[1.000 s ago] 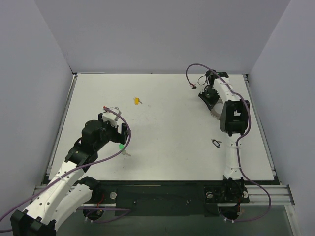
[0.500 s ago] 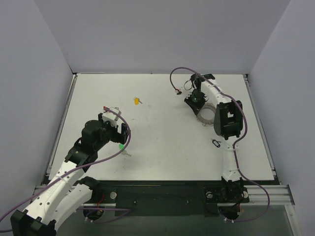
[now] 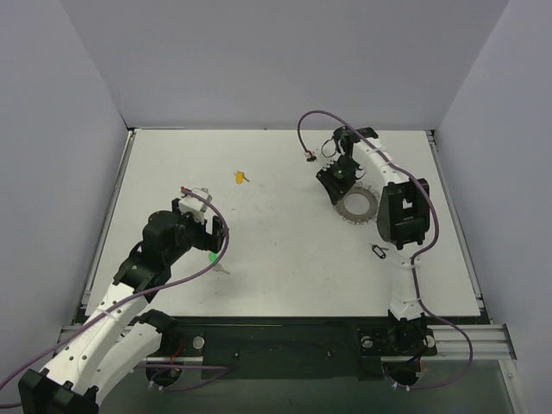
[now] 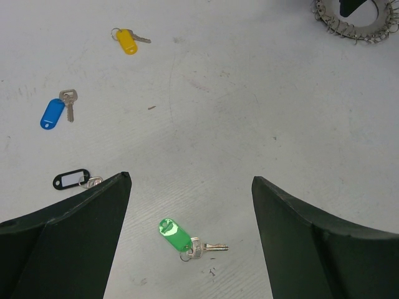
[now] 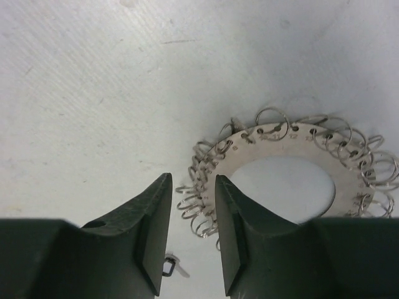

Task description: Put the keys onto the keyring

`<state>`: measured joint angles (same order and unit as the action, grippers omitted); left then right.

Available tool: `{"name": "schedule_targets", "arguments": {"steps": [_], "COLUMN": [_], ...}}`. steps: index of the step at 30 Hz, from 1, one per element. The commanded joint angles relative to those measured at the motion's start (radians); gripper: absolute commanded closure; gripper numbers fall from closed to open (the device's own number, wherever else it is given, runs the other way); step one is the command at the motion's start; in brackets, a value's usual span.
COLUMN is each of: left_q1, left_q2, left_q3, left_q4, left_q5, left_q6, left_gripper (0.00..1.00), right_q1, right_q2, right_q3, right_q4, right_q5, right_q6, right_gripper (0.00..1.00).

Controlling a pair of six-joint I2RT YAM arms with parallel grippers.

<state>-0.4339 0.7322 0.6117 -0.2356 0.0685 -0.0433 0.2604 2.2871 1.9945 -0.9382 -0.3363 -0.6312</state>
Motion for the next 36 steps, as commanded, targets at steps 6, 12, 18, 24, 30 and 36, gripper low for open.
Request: {"name": "schedule_targets", "arguments": {"steps": [6,12,18,24,30,36], "left_q1": [0.007,0.007,0.007,0.009,0.011,0.012], "left_q2": [-0.020,-0.019,-0.016,-0.008,-0.004,0.003], "left_q3": [0.000,0.000,-0.001,-0.004,-0.004,-0.006], "left_q4": [0.038,0.036,0.036,0.038,0.042,0.044], "left_q5": [0.022,0.025,0.022,0.019,0.019,0.019], "left_q6": [0.008,0.008,0.008,0.008,0.008,0.008], "left_gripper": [0.11,0.11,0.11,0.11,0.11,0.11], "right_q1": [-0.163,-0.303,-0.311,-0.308,-0.300,-0.297], "right_q2": [-0.251,-0.238,-0.166,-0.071,-0.015,0.017], "right_q3": [-0.112,-0.140,-0.074,0.006,0.017,0.015], "right_q4": [-0.019,0.114,0.185,0.191,0.207,0.210], "right_q5": [-0.139,-0.095,0.080,0.089,0.109,0.141], "right_q6": [0.091,0.307,0.482,0.628,0.743,0.757], "right_gripper": [0.69,0.69,0.69,0.71,0.73,0.75]}}
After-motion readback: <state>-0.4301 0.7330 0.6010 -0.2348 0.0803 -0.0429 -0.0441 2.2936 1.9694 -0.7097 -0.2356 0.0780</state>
